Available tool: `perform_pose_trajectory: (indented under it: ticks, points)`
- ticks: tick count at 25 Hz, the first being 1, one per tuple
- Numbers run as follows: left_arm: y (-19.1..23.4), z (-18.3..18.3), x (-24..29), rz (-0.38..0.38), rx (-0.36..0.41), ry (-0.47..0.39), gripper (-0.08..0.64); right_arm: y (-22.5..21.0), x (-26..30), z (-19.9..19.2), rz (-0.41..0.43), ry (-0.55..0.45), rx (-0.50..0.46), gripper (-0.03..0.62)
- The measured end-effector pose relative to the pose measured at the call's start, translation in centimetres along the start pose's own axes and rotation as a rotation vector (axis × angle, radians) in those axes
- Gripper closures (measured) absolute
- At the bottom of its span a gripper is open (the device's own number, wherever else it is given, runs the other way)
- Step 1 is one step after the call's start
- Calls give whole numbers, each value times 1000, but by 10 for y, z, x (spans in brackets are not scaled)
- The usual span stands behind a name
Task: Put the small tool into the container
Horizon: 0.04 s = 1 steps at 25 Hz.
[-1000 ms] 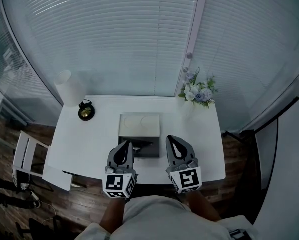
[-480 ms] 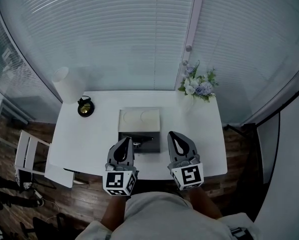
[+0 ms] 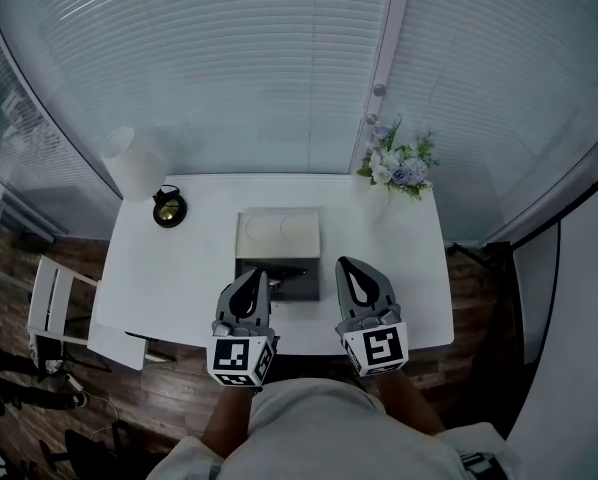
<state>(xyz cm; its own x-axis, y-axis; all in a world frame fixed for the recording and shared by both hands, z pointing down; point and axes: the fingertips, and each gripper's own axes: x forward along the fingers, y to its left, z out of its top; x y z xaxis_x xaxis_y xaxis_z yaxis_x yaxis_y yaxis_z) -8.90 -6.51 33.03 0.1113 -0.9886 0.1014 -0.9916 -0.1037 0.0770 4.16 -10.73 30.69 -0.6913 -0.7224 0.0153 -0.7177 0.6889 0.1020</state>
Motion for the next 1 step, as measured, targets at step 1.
perform_pose_trajectory:
  ticks: [1]
  points:
    - [1,0,1,1,1,-1,537,0,1,0,-1,0,1,568]
